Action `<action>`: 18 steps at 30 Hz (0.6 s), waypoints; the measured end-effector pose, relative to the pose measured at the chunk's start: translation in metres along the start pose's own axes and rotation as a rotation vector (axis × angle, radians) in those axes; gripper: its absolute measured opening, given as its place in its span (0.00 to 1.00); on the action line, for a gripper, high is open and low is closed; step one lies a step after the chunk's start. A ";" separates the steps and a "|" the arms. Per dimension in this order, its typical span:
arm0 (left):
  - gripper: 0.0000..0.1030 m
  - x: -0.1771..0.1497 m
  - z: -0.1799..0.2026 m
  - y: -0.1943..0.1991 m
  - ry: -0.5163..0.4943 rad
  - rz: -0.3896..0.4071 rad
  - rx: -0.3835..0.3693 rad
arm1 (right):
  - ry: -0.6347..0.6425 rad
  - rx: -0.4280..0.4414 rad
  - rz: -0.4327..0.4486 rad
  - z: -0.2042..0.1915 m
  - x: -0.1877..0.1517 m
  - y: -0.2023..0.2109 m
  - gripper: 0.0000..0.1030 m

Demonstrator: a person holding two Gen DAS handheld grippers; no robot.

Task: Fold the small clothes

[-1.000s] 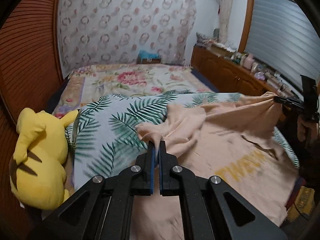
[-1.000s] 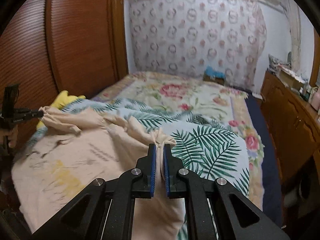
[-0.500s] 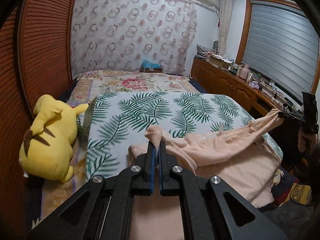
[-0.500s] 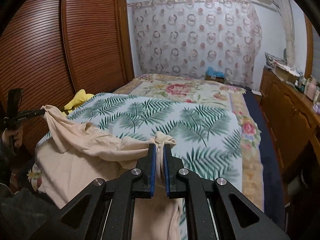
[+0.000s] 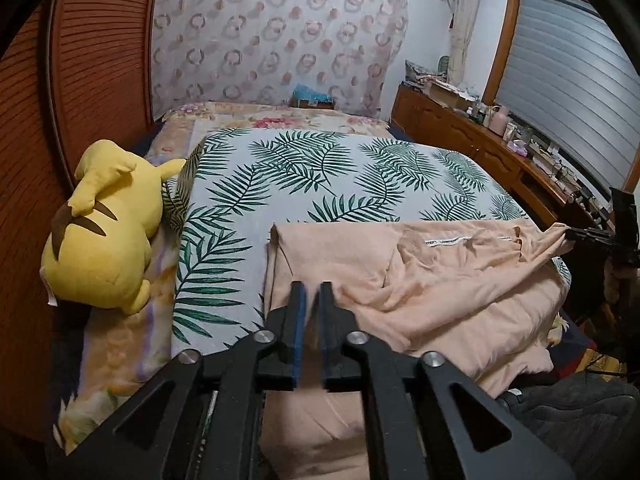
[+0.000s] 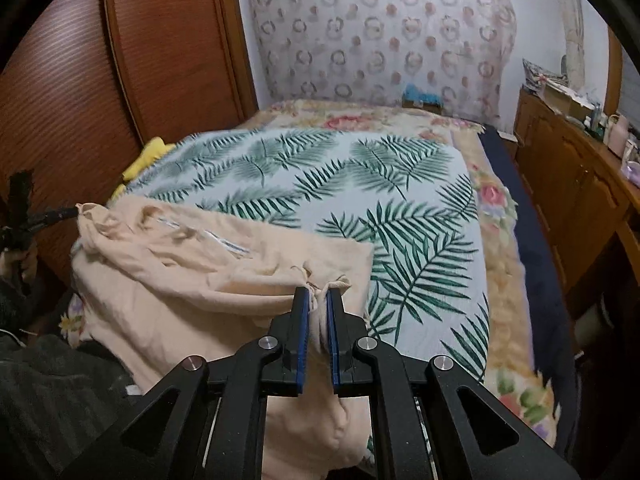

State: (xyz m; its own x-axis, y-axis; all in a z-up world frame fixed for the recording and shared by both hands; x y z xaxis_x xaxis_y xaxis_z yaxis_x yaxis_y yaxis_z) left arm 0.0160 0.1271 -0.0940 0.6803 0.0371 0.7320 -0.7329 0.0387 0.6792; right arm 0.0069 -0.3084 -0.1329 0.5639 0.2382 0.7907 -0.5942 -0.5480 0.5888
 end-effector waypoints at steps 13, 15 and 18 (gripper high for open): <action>0.75 0.027 0.005 -0.024 -0.051 0.020 0.025 | 0.039 -0.062 0.025 0.013 0.050 -0.020 0.53; 0.75 0.033 0.005 -0.032 -0.053 0.018 0.042 | 0.030 -0.063 0.011 0.017 0.052 -0.031 0.53; 0.75 0.040 0.004 -0.047 -0.055 0.001 0.053 | 0.022 -0.072 -0.021 0.024 0.050 -0.050 0.53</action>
State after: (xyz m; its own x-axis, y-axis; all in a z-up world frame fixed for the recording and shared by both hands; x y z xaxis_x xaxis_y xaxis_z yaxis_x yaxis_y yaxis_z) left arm 0.0779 0.1231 -0.0965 0.6798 -0.0179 0.7332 -0.7334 -0.0147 0.6797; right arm 0.0787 -0.2888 -0.1265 0.5643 0.2667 0.7813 -0.6228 -0.4838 0.6149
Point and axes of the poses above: each gripper's, at about its wrist camera, not at the fingertips, and y roughly against the way its jaws point, z to its right, x to its top, the point moved 5 cm from there along -y, roughly the way its jaws point, and after that the axes turned 11 degrees about x, right-handed, at the moved point
